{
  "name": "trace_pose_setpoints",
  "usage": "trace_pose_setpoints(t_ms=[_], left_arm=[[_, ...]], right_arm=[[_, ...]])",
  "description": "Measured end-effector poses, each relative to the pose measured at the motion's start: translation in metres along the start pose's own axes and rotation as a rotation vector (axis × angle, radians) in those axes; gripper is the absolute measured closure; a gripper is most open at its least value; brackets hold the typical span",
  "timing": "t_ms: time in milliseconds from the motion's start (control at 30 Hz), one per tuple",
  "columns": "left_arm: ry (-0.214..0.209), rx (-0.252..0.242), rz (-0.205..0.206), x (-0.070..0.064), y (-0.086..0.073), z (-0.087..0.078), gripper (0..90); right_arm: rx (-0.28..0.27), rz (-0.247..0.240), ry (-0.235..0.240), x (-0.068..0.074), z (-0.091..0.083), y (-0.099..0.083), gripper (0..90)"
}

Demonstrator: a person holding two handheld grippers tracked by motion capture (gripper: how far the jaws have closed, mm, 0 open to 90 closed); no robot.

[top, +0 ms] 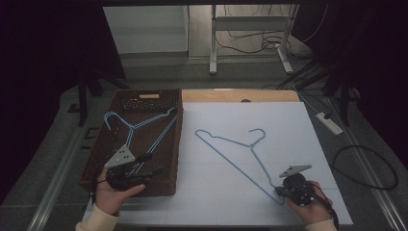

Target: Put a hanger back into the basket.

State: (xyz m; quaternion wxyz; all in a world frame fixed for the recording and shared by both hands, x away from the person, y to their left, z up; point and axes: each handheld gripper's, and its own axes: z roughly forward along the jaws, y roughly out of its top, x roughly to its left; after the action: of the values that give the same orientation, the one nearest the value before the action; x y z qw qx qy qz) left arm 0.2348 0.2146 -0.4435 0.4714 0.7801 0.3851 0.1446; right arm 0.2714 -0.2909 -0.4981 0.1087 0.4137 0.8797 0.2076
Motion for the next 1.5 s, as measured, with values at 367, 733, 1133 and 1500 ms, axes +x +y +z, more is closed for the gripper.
trace_pose_setpoints(t_ms=[367, 733, 1133, 1500], left_arm=[[-0.002, 0.003, 0.003, -0.001, 0.000, 0.001, 36.5], [-0.006, 0.001, 0.006, -0.001, 0.001, 0.001, 36.7], [-0.003, -0.004, 0.003, 0.001, 0.001, -0.002, 36.8], [0.003, -0.008, 0.001, 0.003, 0.000, -0.004, 36.8]], right_arm=[[-0.005, 0.091, -0.127, -0.058, 0.004, 0.010, 90.0], [-0.158, -0.001, 0.019, -0.014, 0.005, 0.064, 90.0], [-0.177, -0.043, 0.171, 0.024, 0.077, 0.153, 90.0], [-0.155, 0.003, 0.183, 0.019, 0.106, 0.168, 90.0]])
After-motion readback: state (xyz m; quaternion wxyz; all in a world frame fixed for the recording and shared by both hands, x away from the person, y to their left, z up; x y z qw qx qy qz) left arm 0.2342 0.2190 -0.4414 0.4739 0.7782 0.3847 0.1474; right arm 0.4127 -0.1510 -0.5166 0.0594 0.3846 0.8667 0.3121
